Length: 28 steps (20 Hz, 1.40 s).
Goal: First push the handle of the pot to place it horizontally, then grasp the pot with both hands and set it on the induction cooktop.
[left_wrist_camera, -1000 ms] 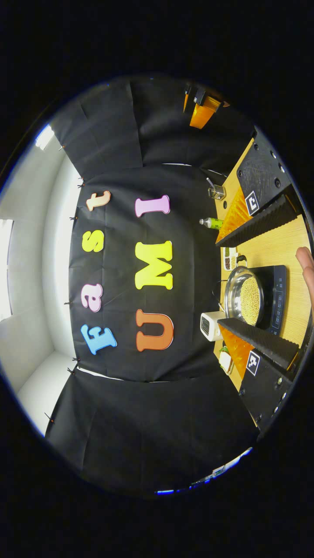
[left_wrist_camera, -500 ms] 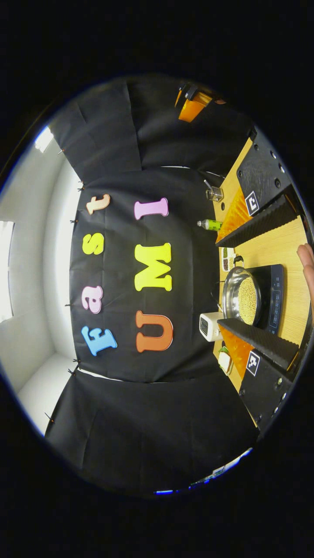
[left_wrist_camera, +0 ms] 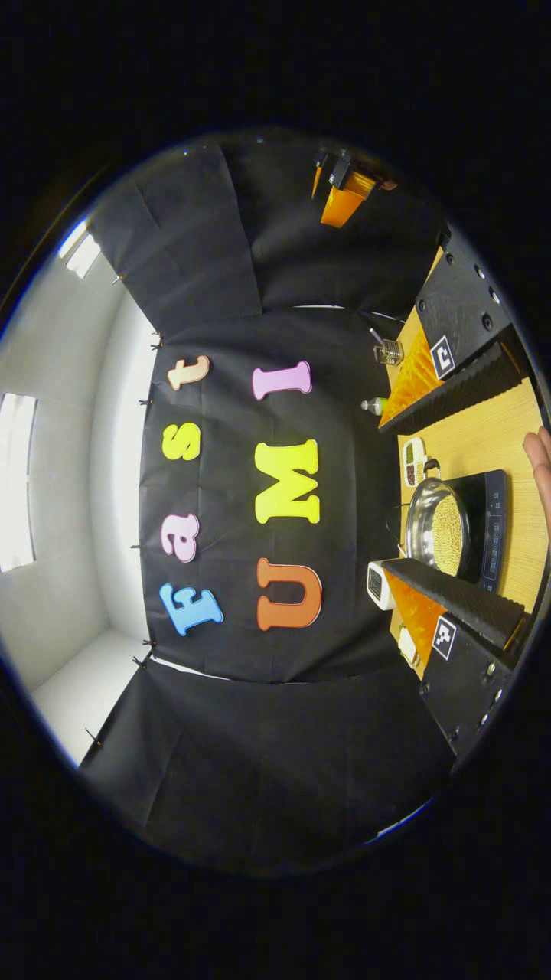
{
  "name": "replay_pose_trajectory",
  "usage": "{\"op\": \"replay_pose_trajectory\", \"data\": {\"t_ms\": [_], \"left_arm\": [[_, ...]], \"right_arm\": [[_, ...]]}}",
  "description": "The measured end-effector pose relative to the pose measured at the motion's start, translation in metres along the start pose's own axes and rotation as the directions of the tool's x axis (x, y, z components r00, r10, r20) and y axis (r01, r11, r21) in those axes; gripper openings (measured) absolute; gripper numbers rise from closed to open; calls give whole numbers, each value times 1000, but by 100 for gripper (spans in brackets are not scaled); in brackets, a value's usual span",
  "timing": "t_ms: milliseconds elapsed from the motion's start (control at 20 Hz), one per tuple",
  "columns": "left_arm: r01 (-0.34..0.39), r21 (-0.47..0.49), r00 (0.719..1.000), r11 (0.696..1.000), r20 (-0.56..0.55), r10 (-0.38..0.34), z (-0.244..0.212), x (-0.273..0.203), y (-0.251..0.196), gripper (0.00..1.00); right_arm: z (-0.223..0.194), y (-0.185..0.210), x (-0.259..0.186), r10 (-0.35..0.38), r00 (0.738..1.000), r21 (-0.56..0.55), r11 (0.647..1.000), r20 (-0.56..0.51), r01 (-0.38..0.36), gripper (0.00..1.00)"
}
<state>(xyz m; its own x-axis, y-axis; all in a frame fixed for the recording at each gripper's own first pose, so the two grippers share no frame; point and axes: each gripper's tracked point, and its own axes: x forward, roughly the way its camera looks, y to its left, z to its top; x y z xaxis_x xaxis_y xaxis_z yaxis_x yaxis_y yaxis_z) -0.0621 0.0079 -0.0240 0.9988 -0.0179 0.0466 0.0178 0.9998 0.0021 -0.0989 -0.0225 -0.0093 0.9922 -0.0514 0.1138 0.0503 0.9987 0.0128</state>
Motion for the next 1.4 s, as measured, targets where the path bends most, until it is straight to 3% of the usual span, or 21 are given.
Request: {"op": "replay_pose_trajectory", "data": {"t_ms": [600,800,1200,1400], "left_arm": [[-30,-75,999,997,27,32,5,7,-8,96],[25,-103,1000,994,16,-23,1,13,-27,95],[37,-72,999,997,9,-37,-14,26,-40,95],[13,-71,1000,997,5,-13,-23,31,-32,95]], "right_arm": [[-4,-2,-9,54,998,16,998,8,-54,96],[-10,-3,-8,70,997,8,998,13,-70,96],[-32,0,7,88,996,27,996,-27,-88,96],[-36,13,18,138,990,18,990,-35,-138,96]]}}
